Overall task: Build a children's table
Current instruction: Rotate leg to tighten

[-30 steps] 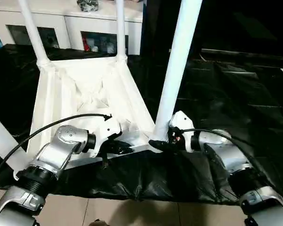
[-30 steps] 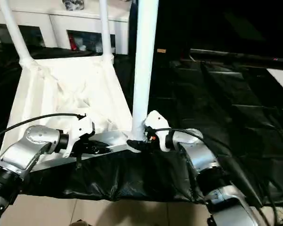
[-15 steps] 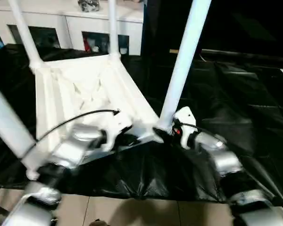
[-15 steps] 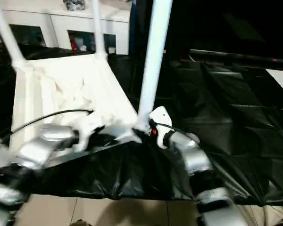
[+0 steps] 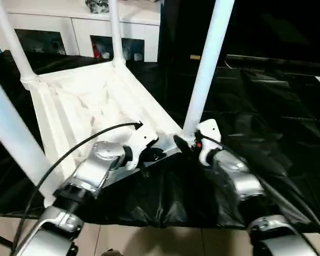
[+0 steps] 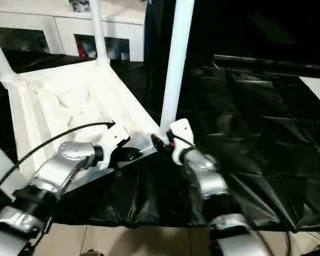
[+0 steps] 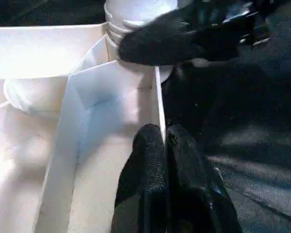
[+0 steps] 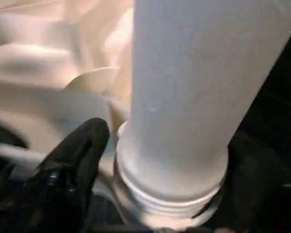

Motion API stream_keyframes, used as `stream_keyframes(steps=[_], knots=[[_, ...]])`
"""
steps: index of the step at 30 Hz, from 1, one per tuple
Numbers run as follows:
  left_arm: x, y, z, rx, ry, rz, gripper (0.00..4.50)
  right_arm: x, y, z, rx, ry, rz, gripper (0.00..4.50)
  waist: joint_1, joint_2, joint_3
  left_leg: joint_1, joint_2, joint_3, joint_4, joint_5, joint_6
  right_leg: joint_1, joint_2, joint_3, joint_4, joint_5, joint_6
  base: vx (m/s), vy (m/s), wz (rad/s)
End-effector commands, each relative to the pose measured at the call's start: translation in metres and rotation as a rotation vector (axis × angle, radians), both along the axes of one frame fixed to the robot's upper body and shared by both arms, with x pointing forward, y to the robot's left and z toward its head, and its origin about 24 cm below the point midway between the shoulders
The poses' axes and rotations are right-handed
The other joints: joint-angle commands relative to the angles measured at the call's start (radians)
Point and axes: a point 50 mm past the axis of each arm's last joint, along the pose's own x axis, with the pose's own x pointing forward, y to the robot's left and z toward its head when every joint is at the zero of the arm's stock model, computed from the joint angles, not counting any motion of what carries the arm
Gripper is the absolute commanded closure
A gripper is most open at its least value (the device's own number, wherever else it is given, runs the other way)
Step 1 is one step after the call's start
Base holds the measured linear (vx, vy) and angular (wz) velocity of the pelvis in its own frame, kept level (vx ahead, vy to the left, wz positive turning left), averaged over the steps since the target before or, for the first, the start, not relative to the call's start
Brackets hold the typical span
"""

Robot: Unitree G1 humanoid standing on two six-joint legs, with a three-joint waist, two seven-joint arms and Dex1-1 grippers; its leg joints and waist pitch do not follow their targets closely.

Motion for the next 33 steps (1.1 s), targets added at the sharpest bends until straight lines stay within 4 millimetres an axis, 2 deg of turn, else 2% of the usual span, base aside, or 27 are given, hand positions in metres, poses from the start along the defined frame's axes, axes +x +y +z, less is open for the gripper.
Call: stream_keyframes(steps=[1,4,6,8,10,11,13,15,19,26,27,32,33], knots=[[-0.014,-0.005,-0.008,-0.037,0.061,-0.118,4.50,-0.009,0.013,0.004,-0.020,-0.016,0.216,0.33,0.007,-0.011,-0.043,-0.006,0.017,0.000,-0.071,-0.320,0.035,0.029,-0.047,0.030,-0.089,-0.441,-0.111,0.000,0.000,0.00],[-0.021,0.000,-0.005,-0.055,0.071,-0.204,4.50,-0.016,0.005,0.005,-0.048,-0.007,0.334,0.23,0.012,-0.013,-0.044,-0.006,0.019,0.006,-0.066,-0.271,0.050,0.031,-0.043,0.032,-0.078,-0.359,-0.141,0.017,-0.005,0.01],[-0.026,0.003,-0.002,-0.065,0.077,-0.255,4.50,-0.021,0.001,0.006,-0.060,0.002,0.413,0.23,0.017,-0.011,-0.047,-0.002,0.023,0.009,-0.063,-0.245,0.056,0.032,-0.044,0.034,-0.070,-0.304,-0.163,0.058,-0.013,0.05],[-0.029,0.007,0.002,-0.077,0.074,-0.304,4.50,-0.023,-0.004,0.009,-0.068,0.009,0.490,0.23,0.021,-0.011,-0.050,-0.008,0.019,0.010,-0.057,-0.179,0.077,0.039,-0.038,0.032,-0.053,-0.175,-0.195,0.065,0.000,0.03],[-0.031,0.011,0.006,-0.093,0.077,-0.327,4.50,-0.023,-0.007,0.011,-0.079,0.010,0.535,0.23,0.021,-0.009,-0.050,-0.006,0.020,0.012,-0.055,-0.168,0.083,0.038,-0.036,0.031,-0.048,-0.138,-0.214,0.000,0.000,0.00],[-0.032,0.014,0.008,-0.095,0.084,-0.349,4.50,-0.023,-0.008,0.011,-0.085,0.022,0.562,0.50,0.022,-0.007,-0.051,-0.003,0.018,0.014,-0.052,-0.158,0.087,0.039,-0.036,0.032,-0.045,-0.115,-0.227,0.000,0.000,0.00],[-0.032,0.016,0.009,-0.096,0.088,-0.362,4.50,-0.023,-0.008,0.012,-0.088,0.030,0.579,0.58,0.020,-0.008,-0.050,-0.005,0.018,0.013,-0.053,-0.157,0.090,0.042,-0.035,0.031,-0.043,-0.108,-0.236,0.000,0.000,0.00],[-0.033,0.018,0.010,-0.094,0.091,-0.367,4.50,-0.024,-0.008,0.012,-0.090,0.029,0.591,0.71,0.022,-0.006,-0.048,0.000,0.020,0.014,-0.054,-0.178,0.081,0.040,-0.037,0.032,-0.047,-0.137,-0.236,0.000,0.000,0.00],[-0.033,0.024,0.012,-0.097,0.101,-0.396,4.50,-0.023,-0.005,0.018,-0.038,0.037,0.624,1.05,0.023,-0.004,-0.048,0.000,0.022,0.012,-0.058,-0.207,0.061,0.042,-0.039,0.033,-0.049,-0.168,-0.230,0.000,0.000,0.00],[-0.035,0.029,0.011,-0.083,0.129,-0.420,4.50,-0.029,-0.003,0.013,-0.013,0.072,0.667,1.64,0.027,-0.001,-0.053,0.000,0.021,0.013,-0.053,-0.179,0.056,0.046,-0.037,0.031,-0.040,-0.094,-0.254,0.000,0.000,0.00],[-0.035,0.030,0.010,-0.083,0.134,-0.417,4.50,-0.030,-0.001,0.011,0.004,0.085,0.665,1.68,0.027,0.002,-0.054,0.000,0.021,0.012,-0.053,-0.179,0.055,0.046,-0.038,0.031,-0.039,-0.094,-0.254,0.000,0.000,0.00],[-0.031,0.029,0.007,-0.066,0.126,-0.363,4.50,-0.035,0.002,0.006,0.050,0.100,0.626,1.77,0.027,0.002,-0.053,0.002,0.021,0.012,-0.055,-0.200,0.042,0.046,-0.038,0.032,-0.042,-0.117,-0.248,0.000,0.000,0.00],[-0.027,0.028,0.004,-0.053,0.108,-0.316,4.50,-0.034,0.004,0.003,0.057,0.091,0.570,1.77,0.029,0.003,-0.053,0.003,0.022,0.012,-0.055,-0.206,0.040,0.045,-0.039,0.032,-0.043,-0.121,-0.247,0.000,0.000,0.00]])
